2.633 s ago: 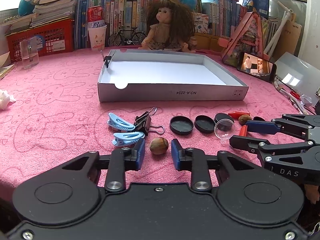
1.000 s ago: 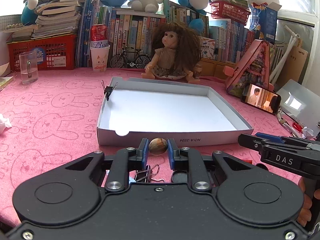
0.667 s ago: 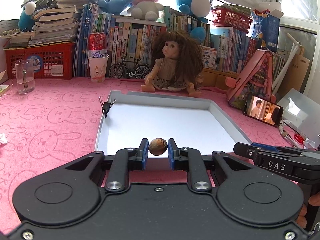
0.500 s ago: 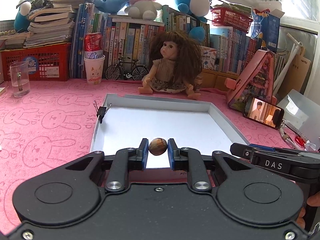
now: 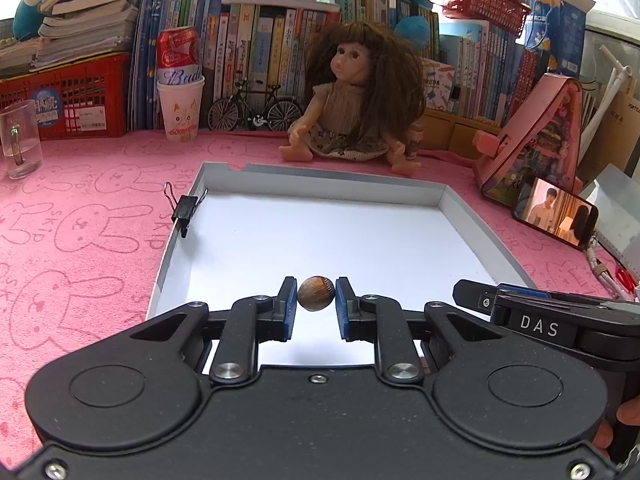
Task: Organize rigid objects
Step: 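Carry the nut and red marker over the white box with both tools, then open both tools to drop the nut and red marker into the box, then withdraw both tools from the box toward the remaining objects, then grasp the blue plastic clip with the left tool while the right tool grasps a black lid, then carry the blue clip and black lid over the white box with both tools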
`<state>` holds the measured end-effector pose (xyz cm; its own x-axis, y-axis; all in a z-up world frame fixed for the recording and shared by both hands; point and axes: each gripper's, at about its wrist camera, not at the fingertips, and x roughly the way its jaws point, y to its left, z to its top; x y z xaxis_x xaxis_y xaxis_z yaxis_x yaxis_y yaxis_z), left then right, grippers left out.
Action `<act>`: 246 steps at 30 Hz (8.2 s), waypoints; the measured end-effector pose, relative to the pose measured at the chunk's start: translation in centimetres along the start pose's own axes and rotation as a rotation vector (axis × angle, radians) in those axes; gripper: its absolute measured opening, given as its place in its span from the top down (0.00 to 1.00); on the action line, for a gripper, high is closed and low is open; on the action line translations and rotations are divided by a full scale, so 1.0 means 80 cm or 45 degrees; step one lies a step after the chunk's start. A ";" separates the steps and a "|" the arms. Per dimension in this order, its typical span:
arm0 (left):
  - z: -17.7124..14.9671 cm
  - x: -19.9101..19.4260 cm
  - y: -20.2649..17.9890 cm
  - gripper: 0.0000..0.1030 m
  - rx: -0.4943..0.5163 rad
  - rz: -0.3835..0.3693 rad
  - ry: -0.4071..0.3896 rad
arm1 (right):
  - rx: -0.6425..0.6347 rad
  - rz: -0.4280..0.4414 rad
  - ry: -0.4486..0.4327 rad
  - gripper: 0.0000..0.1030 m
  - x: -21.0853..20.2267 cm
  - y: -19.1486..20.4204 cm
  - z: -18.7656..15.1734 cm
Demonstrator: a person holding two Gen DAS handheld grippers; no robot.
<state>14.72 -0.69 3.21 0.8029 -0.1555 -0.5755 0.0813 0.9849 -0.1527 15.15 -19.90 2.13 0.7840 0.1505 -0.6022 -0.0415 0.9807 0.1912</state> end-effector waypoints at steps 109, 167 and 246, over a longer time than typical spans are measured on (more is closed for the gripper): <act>-0.069 -0.091 -0.010 0.16 0.133 -0.060 -0.109 | -0.171 -0.109 -0.125 0.02 -0.079 0.009 -0.065; -0.143 -0.135 0.018 0.42 0.091 0.045 -0.039 | -0.169 -0.181 -0.207 0.28 -0.131 -0.036 -0.143; -0.018 -0.075 0.020 0.85 0.089 0.063 -0.118 | -0.211 -0.143 -0.129 0.65 -0.074 -0.030 -0.036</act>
<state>9.18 1.67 5.28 0.8578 -0.1022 -0.5037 0.0787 0.9946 -0.0676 8.84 -22.79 3.01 0.8474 0.0343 -0.5298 -0.0453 0.9989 -0.0077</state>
